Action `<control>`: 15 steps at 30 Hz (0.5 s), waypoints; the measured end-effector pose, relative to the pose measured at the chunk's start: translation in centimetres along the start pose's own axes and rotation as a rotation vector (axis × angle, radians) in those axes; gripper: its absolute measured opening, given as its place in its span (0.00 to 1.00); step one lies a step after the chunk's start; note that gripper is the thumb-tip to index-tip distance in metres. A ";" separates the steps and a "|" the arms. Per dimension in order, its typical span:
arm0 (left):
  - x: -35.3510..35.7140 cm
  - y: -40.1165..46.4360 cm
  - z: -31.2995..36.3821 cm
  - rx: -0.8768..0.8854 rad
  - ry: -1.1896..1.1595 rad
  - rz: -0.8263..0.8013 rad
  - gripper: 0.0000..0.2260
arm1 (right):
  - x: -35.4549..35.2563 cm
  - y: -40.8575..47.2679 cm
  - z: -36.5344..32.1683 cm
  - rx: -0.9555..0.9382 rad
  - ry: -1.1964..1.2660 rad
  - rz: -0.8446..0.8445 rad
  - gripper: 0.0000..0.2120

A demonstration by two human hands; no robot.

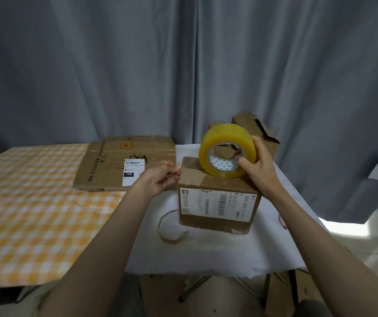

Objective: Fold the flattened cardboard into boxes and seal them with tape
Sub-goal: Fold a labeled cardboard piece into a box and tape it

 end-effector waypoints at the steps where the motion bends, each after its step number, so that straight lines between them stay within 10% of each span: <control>1: 0.0 0.1 -0.1 -0.016 -0.016 -0.013 0.07 | 0.0 0.0 0.1 -0.001 0.008 -0.009 0.16; 15: 1.4 -5.0 -2.0 0.346 0.227 0.149 0.07 | 0.1 -0.4 0.8 0.001 0.008 0.006 0.17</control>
Point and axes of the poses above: each hand's wrist, its own y-axis towards the middle knuckle, its own x-axis out of the palm, z = x × y, the point moved 2 cm from there along y, towards the middle knuckle
